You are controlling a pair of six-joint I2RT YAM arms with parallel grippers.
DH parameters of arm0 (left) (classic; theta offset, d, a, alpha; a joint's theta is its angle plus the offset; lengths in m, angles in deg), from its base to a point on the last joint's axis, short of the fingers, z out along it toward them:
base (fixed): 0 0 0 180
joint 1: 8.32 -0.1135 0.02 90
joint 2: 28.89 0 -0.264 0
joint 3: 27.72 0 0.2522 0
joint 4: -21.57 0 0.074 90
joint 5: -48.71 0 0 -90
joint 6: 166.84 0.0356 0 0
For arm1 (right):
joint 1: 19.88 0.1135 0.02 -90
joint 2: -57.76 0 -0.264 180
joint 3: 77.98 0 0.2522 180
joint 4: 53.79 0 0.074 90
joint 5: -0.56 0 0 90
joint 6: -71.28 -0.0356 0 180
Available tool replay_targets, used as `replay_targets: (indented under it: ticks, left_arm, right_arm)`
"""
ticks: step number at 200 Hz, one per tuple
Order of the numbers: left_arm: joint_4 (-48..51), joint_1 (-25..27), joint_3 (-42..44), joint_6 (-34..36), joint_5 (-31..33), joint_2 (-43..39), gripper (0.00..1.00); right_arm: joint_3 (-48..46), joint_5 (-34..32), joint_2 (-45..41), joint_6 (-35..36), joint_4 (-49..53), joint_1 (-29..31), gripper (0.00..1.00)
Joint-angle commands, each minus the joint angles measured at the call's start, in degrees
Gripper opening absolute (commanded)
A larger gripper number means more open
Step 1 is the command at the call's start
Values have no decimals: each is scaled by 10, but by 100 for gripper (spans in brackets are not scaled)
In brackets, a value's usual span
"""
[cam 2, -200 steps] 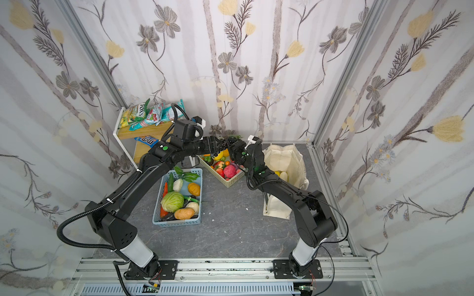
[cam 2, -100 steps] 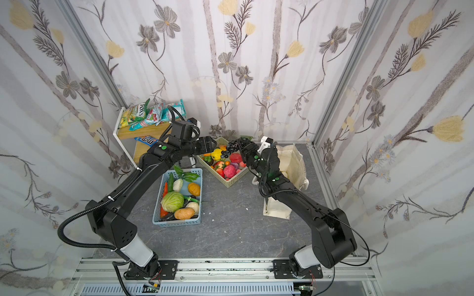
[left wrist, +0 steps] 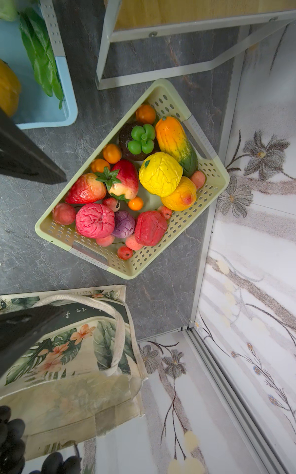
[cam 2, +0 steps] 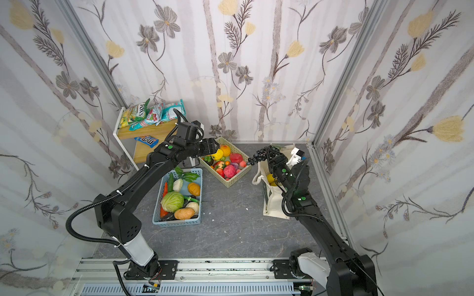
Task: Place the food into the grocery bag and tie it
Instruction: 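Carry the grapes into the tote bag with the right gripper while the left withdraws, then open the right gripper to release the grapes while the left lowers to the basket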
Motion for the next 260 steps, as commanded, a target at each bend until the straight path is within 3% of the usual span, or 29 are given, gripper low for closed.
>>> replay_targets:
  ticks: [1,88,260]
  left_arm:
    - [-13,1,-7,-6,-10,6,77]
    - [-15,7,-10,-5,-8,17,77]
    - [-22,16,-2,-4,-4,32,77]
  right_arm:
    - [-16,12,-25,17,30,-22,44]
    - [-53,40,-78,77,108,-118,44]
    - [-13,22,-38,246,224,-128,46]
